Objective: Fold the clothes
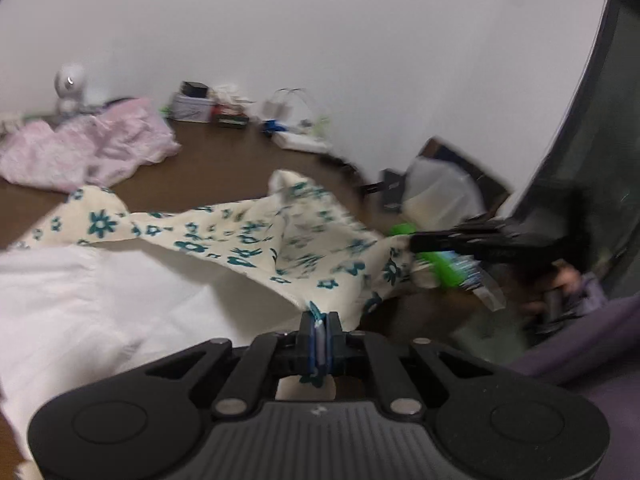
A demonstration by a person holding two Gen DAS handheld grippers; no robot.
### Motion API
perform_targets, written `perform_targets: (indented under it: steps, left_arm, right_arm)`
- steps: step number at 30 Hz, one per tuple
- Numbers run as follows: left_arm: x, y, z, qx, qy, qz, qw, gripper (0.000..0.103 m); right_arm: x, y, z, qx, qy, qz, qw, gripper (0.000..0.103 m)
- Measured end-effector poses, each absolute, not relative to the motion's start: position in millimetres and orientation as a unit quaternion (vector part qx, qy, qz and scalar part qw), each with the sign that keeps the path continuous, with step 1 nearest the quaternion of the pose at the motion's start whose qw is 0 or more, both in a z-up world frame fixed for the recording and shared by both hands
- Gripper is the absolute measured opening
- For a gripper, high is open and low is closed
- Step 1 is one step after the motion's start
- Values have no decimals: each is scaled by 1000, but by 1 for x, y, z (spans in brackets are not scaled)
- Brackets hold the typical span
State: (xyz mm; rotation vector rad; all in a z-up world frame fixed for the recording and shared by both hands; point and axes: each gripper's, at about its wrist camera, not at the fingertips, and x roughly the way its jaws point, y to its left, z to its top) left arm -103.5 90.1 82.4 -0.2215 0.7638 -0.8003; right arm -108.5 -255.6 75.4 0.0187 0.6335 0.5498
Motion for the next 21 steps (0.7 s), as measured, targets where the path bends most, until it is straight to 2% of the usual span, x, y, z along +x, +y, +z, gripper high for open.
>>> perform_targets:
  steps: [2,3,4,5,6,7,8,10,13,14,15,16,17,21]
  left_arm:
    - [-103,92,70,-120,378,-381,835,19]
    - [-106,95,69,-115,371,-376,841,20]
    - [-111,100,72,-106,357,-368,852,28]
    - [-118,107,77,-100,334,-361,865,45]
    - [-126,115,84,-91,307,-351,880,56]
    - [-133,121,87,-76,289,-340,892,73]
    - [-139,125,87,-58,276,-330,901,78]
    - [-147,131,84,-30,263,-315,911,77]
    - [-137,120,58,-35,301,-313,900,74]
    - [-131,116,48,-37,316,-308,897,71]
    - [-124,114,40,-40,333,-300,893,62]
    - [-117,113,33,-43,347,-294,890,58]
    - [-112,116,30,-47,354,-295,886,57]
    - [-93,133,25,-64,375,-309,872,58]
  right_arm:
    - [-103,-255,75,-23,329,252,910,7]
    - [-99,-253,75,-39,333,247,909,12]
    - [-96,-250,76,-54,336,241,909,16]
    - [-89,-240,81,-67,328,251,908,29]
    - [-81,-226,88,-78,312,271,907,39]
    - [-74,-212,95,-89,296,290,906,58]
    - [-66,-198,102,-100,280,309,903,69]
    - [-36,-147,105,-132,271,351,886,71]
    - [22,-61,86,-161,306,407,845,71]
    - [42,-32,79,-170,319,424,830,69]
    - [55,-12,72,-184,327,425,824,54]
    - [65,2,66,-200,330,416,823,41]
    - [75,15,59,-217,334,407,822,0]
    - [112,61,44,-264,332,365,828,1]
